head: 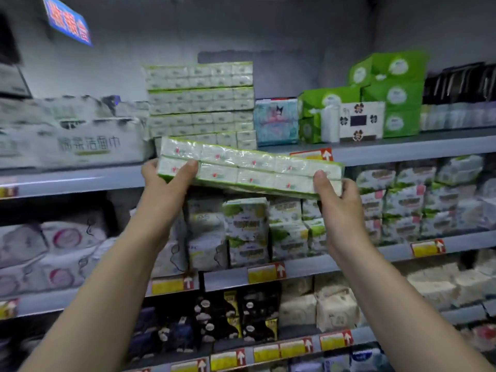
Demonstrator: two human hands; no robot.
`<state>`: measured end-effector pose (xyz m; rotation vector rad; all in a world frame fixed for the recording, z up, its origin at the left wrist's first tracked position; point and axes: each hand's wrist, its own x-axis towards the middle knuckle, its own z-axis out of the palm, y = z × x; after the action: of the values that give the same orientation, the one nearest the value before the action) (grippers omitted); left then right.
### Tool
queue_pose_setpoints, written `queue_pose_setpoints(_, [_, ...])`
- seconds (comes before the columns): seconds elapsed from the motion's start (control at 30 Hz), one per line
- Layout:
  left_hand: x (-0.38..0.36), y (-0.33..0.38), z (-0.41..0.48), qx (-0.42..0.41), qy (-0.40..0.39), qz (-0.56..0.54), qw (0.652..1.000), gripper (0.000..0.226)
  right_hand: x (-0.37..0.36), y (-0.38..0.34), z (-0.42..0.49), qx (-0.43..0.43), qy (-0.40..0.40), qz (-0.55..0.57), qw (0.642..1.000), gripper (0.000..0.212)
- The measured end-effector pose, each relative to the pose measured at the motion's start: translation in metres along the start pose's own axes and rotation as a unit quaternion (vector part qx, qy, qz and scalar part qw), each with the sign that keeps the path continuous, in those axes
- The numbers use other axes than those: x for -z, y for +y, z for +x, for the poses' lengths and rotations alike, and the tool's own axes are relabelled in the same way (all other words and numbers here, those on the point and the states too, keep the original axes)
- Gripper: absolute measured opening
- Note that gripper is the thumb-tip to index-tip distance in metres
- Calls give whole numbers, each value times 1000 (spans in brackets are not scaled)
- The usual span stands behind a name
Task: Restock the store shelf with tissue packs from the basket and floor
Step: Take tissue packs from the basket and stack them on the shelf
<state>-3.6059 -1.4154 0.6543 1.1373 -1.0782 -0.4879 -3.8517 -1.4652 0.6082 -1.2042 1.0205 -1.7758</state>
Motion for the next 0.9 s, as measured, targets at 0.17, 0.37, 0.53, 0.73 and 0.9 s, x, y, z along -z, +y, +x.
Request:
queue_pose_setpoints(0.17, [21,19,49,-61,22,21,998,71,-54,-19,31,64,-18,37,997,45])
queue_pose_setpoints(0.37, [33,25,118,-130,48,79,987,66,-109,-39,88,153,-33,-11,988,40])
queue_pose_setpoints(0.53, [44,2,155,-105,37,237,965,71,-128,-29,132,160,-94,-235,954,54])
queue_pose_setpoints(0.73, [47,-7,171,-79,-2,437,896,67,-135,-44,141,141,-188,-423,875,38])
queue_pose_setpoints(0.9, [49,-11,168,-113,9,442,890,59,-137,-37,142,152,-196,-392,886,30])
